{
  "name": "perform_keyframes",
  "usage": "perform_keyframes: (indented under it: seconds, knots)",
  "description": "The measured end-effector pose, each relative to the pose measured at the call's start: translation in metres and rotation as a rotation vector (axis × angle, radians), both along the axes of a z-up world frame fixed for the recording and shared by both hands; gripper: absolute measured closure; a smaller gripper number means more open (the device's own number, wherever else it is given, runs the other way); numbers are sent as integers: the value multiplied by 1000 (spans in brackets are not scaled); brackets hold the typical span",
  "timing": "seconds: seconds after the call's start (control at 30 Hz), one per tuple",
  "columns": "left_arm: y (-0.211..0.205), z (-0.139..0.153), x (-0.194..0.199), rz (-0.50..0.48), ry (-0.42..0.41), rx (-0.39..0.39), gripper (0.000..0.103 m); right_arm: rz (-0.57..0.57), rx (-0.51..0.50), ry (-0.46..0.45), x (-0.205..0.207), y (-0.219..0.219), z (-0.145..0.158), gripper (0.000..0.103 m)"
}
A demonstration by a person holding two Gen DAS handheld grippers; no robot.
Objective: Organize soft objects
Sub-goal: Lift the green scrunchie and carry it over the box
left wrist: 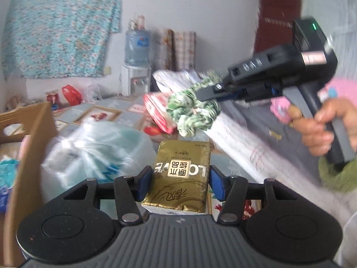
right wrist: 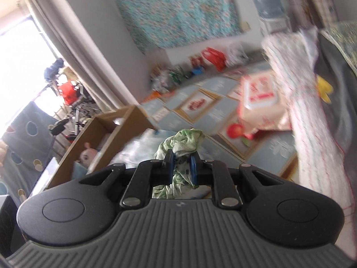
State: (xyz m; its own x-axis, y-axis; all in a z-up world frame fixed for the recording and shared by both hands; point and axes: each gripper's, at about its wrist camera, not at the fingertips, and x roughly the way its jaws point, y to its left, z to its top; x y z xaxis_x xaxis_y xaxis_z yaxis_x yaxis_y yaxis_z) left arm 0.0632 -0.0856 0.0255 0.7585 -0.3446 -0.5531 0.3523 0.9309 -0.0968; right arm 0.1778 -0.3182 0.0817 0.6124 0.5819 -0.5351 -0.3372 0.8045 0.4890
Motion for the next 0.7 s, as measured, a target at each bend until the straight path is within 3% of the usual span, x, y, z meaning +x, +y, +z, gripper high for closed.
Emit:
perform_keyframes:
  seconds: [0.17, 0.33, 0.5, 0.7]
  knots:
    - [49, 30, -31, 113, -88, -16, 48, 86, 40, -63, -16, 34, 29, 90]
    - [106, 48, -61, 301, -153, -22, 47, 221, 87, -95, -22, 84, 53, 90]
    - [161, 54, -83, 483, -168, -23, 47, 367, 108, -74, -14, 149, 65, 90]
    - [206, 57, -100, 616, -179, -33, 47, 524, 68, -1, 4, 243, 60, 90]
